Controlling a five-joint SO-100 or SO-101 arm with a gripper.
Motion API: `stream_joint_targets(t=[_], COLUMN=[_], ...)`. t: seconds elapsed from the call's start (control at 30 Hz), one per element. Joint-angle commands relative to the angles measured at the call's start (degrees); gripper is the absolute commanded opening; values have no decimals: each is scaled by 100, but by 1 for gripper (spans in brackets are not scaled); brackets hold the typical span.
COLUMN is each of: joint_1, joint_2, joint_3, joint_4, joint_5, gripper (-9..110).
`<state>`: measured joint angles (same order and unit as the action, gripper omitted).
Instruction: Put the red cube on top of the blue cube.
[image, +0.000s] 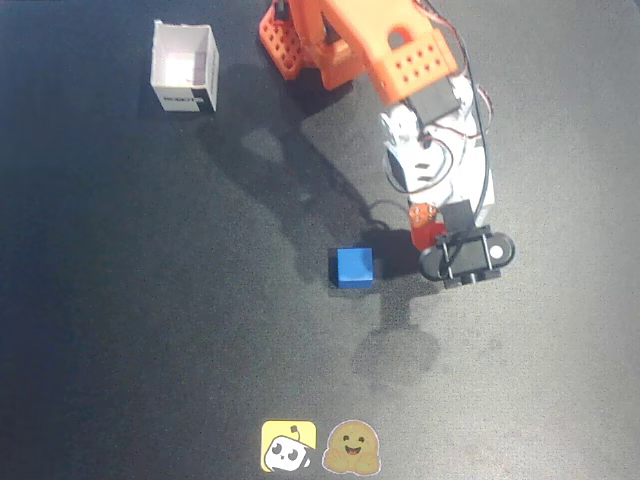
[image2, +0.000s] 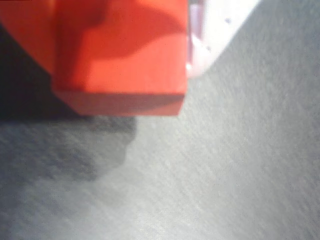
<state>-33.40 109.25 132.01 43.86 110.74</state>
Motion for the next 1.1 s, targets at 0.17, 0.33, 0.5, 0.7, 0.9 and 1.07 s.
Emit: stream_joint_targets(t=[0.17,0.33,0.5,0.7,0.9,1.07], joint_1=[413,642,923,1380,1731,1916], joint_2=[932,1327,1740,2039,2153,2145], joint_3=[-316,-246,-158,0,193,229], joint_4=[747,1143,1538,1775,1775,1740], joint_5=[-272,-431,-510,-712,-914,-1037], gripper=[6,6,6,6,6,6])
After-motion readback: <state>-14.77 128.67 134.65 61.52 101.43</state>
